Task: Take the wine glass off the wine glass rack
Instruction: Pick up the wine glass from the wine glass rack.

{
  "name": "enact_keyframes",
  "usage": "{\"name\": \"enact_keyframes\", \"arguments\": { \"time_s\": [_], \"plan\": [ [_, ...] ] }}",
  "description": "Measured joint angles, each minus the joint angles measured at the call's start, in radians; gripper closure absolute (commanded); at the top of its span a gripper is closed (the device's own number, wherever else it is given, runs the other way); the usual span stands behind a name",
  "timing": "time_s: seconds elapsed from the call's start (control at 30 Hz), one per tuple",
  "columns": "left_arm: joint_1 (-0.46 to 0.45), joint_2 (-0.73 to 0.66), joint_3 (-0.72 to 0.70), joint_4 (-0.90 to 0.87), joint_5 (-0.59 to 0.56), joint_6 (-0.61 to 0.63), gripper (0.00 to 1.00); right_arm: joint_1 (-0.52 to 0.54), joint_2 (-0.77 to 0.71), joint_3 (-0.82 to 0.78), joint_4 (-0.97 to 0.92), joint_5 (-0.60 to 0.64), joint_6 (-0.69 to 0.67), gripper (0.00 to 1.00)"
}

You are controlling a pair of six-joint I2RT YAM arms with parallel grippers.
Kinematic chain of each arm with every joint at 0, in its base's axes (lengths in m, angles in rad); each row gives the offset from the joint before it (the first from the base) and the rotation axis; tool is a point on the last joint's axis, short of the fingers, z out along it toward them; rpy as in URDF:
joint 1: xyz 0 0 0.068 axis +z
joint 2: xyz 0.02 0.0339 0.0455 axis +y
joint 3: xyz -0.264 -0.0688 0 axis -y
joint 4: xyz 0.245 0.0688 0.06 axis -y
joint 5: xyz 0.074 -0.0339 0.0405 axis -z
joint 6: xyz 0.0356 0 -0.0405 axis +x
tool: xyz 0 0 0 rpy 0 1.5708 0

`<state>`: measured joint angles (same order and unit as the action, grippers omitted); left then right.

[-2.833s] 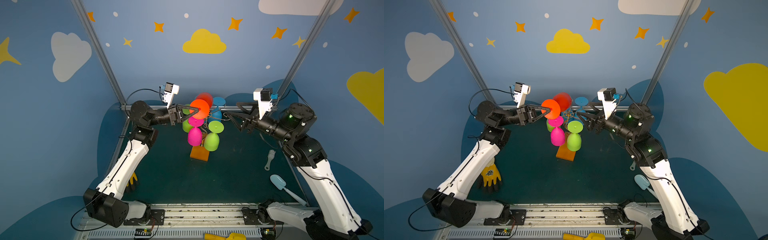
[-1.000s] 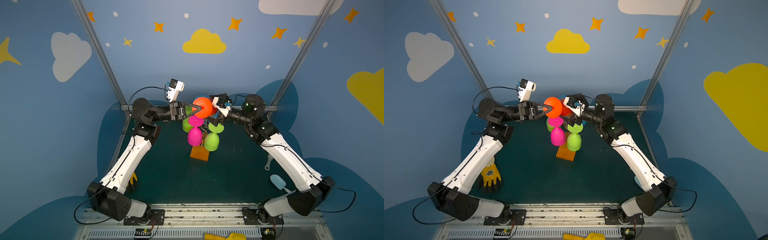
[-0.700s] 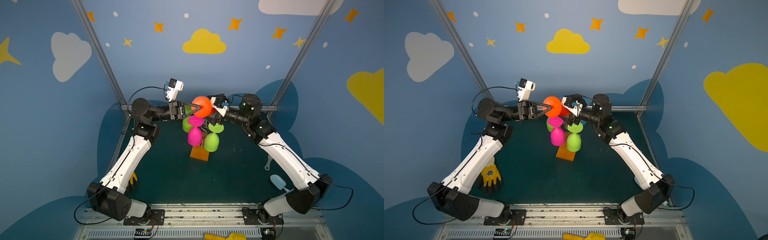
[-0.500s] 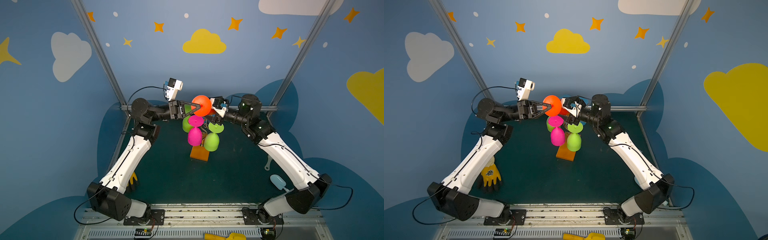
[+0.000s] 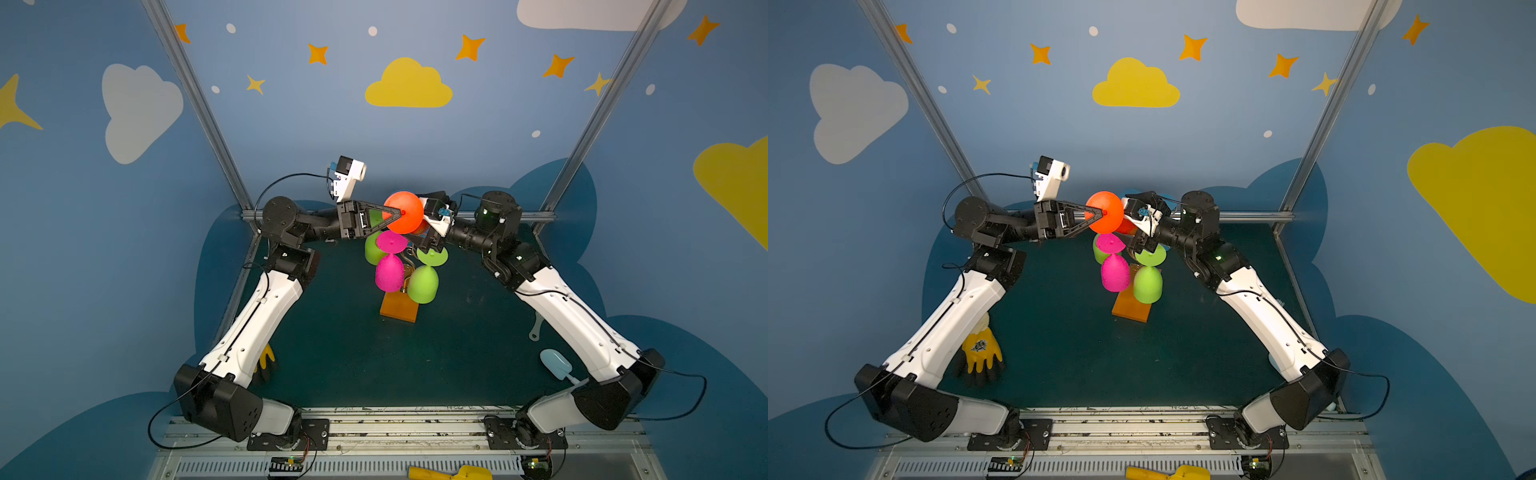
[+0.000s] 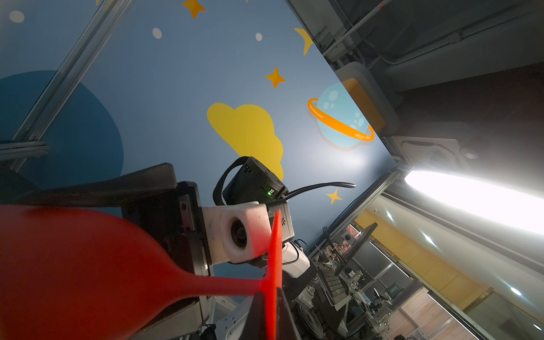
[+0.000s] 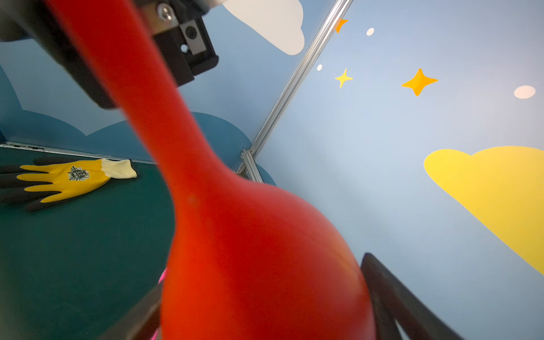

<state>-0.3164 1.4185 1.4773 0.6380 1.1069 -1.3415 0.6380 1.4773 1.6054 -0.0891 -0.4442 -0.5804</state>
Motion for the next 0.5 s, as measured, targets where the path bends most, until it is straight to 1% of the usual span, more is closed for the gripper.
{"name": "enact_keyframes", "arguments": {
  "time_s": [0.13,0.23,0.3,0.4,0.5],
  "plan": [
    [0.000,0.000,0.000,0.008,0.001,-0.013,0.92,0.001,-0.001,-0.001,0.003,0.002,0.003,0.15],
    [0.000,0.000,0.000,0.012,0.000,-0.018,0.92,0.003,-0.001,-0.001,0.003,0.002,0.006,0.22],
    [0.000,0.000,0.000,0.017,0.000,-0.021,0.92,0.007,-0.001,-0.002,0.003,0.002,0.007,0.26],
    [0.000,0.000,0.000,0.025,0.000,-0.024,0.89,0.010,-0.004,-0.005,0.002,0.003,0.008,0.30],
    [0.000,0.000,0.000,0.029,-0.001,-0.016,0.82,0.014,-0.008,-0.010,0.000,0.005,0.016,0.34]
  ]
}}
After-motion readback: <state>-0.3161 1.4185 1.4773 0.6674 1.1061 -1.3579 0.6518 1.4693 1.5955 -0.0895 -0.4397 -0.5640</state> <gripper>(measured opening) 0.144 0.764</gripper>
